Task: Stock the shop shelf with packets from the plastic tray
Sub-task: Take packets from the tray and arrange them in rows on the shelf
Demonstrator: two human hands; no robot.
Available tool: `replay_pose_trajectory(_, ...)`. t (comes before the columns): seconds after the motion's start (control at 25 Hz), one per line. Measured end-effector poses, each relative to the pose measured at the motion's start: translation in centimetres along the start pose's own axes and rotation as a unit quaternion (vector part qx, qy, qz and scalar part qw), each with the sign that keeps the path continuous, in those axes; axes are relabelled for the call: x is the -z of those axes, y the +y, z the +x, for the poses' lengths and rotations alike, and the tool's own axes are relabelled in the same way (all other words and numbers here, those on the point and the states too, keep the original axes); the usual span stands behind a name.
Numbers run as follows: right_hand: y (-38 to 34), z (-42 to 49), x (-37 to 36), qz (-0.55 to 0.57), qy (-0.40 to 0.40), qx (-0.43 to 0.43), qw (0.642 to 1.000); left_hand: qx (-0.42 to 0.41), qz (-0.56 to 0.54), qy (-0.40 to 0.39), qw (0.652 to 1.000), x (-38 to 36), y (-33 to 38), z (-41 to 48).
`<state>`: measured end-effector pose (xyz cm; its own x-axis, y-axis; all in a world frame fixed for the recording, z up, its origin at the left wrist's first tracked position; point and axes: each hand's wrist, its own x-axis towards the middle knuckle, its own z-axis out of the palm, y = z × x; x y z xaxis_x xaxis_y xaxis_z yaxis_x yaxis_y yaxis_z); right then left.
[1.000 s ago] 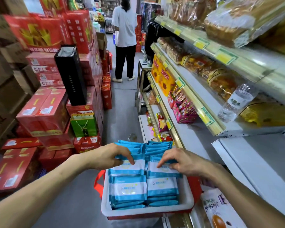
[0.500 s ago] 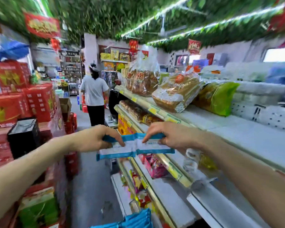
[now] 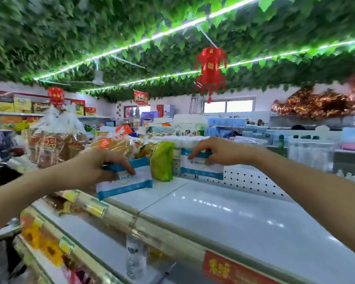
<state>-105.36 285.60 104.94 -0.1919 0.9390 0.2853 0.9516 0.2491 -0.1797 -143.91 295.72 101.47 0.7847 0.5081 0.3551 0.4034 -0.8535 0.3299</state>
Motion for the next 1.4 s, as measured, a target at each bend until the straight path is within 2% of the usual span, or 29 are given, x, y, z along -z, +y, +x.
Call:
replay_pose_trajectory(0.16,8.2,-0.9,-1.3,-0.019,-0.014,-0.068,0.997,-0.012,0.007,-0.016,1.0,-3.6,2.0,6.6)
replay_pose_trajectory(0.4,13.1,1.8,-4.8,-0.042,-0.041,-0.065,0.996,-0.011,0.013,-0.038,0.999,-7.4,3.5,13.2)
replay_pose_trajectory(0.8,15.2,5.0,-6.8,-0.091,-0.019,-0.086,0.992,-0.012,-0.039,-0.054,0.998,-10.0,2.4,17.1)
replay_pose_trajectory(1.0,15.8,5.7,-7.7,-0.184,-0.003,-0.067,0.981,-0.016,-0.046,-0.066,0.997,-10.5,1.1,18.4)
replay_pose_trajectory(1.24,16.0,4.8,-7.1,-0.191,0.028,-0.071,0.979,-0.056,-0.007,-0.092,0.994,-12.5,-0.6,22.2)
replay_pose_trajectory(1.4,15.3,2.8,-6.0,-0.19,0.055,-0.075,0.977,-0.076,-0.03,-0.108,0.991,-14.9,-0.3,25.6)
